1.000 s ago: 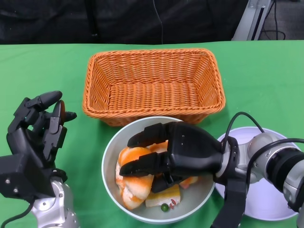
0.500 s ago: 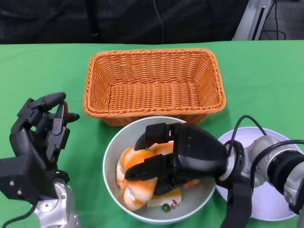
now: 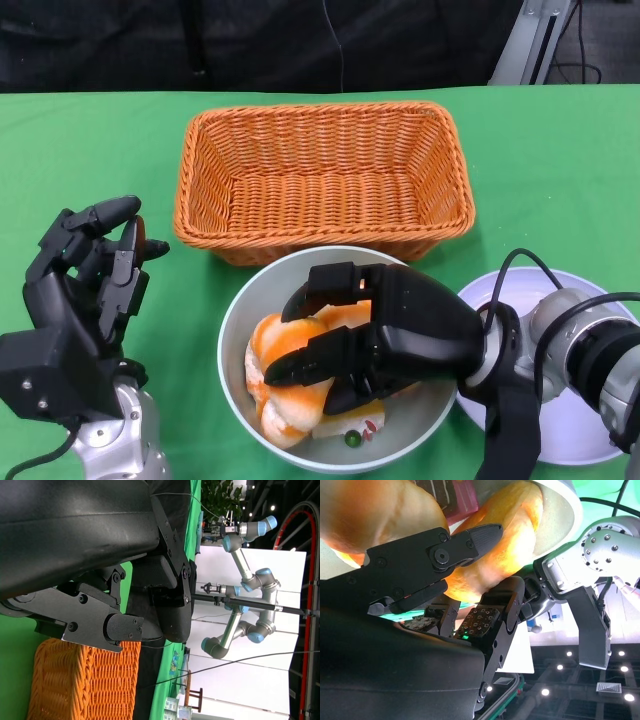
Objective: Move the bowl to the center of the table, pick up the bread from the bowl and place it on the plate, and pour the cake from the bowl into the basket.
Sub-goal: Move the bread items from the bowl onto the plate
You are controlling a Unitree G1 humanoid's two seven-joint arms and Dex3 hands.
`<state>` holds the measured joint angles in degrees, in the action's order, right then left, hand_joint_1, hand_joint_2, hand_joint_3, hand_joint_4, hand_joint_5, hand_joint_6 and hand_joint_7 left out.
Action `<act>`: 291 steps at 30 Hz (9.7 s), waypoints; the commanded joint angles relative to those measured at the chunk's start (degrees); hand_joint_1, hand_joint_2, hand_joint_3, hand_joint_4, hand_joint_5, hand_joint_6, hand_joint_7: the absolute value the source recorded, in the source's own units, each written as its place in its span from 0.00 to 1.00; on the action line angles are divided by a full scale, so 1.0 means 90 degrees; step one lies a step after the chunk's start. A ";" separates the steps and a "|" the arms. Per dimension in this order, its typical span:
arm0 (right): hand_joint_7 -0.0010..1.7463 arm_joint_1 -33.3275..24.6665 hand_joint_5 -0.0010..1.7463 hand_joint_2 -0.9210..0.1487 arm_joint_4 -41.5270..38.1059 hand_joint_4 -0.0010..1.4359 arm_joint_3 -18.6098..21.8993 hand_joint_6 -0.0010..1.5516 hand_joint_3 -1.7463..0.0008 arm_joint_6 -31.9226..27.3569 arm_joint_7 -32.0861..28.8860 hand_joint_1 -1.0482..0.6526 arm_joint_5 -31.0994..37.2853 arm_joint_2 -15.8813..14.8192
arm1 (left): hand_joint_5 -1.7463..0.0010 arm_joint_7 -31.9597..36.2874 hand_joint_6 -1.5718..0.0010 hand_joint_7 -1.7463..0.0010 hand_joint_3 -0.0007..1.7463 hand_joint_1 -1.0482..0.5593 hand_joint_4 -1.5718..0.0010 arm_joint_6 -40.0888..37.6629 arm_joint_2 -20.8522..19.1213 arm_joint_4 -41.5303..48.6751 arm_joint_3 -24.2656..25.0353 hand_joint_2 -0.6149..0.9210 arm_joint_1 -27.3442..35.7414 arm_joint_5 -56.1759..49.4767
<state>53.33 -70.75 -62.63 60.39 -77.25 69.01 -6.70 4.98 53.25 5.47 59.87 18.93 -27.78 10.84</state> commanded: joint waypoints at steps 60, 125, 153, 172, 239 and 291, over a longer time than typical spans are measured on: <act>0.51 -0.2139 0.69 0.00 0.1515 0.52 0.5171 0.51 0.93 0.2078 0.4378 0.47 -0.5074 -0.1153 | 0.29 -0.0938 0.39 0.58 0.14 0.54 0.47 -0.0192 -0.0619 0.0241 0.0383 1.00 0.0111 0.0532; 0.39 -0.3567 0.62 0.00 0.1000 0.57 0.7200 0.59 0.97 0.0998 0.7883 0.53 -0.5240 -0.1502 | 0.34 -0.1563 0.35 0.66 0.12 0.54 0.43 -0.0240 -0.0726 0.0173 0.0639 1.00 0.0126 0.0872; 0.17 -0.2731 0.55 0.03 0.0450 0.64 0.4259 0.71 1.00 -0.0768 0.3292 0.58 -0.1807 -0.2574 | 0.37 -0.1742 0.35 0.67 0.12 0.55 0.44 -0.0261 -0.0734 0.0186 0.0686 1.00 0.0164 0.0967; 0.01 -0.2613 0.32 0.09 0.0202 0.62 0.3709 0.66 1.00 -0.1136 0.3490 0.52 -0.2219 -0.2478 | 0.36 -0.1614 0.34 0.68 0.11 0.54 0.43 -0.0244 -0.0740 0.0197 0.0615 1.00 0.0183 0.0830; 0.00 -0.4358 0.28 0.00 0.6492 0.38 0.5226 0.42 0.95 -0.1445 0.8004 0.14 -0.5675 -0.2103 | 0.28 -0.1383 0.39 0.57 0.12 0.52 0.46 -0.0246 -0.0748 0.0274 0.0299 1.00 0.0204 0.0409; 0.00 -0.4251 0.09 0.00 0.8233 0.41 0.4800 0.28 0.86 -0.3539 0.9398 0.00 -0.2868 -0.1633 | 0.28 -0.1008 0.41 0.56 0.16 0.52 0.48 -0.0139 -0.0688 0.0198 0.0031 1.00 0.0359 0.0017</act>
<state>14.57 2.65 -19.26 28.88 7.22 42.84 -20.48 -4.33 51.07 -0.11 62.18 19.12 -25.29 10.98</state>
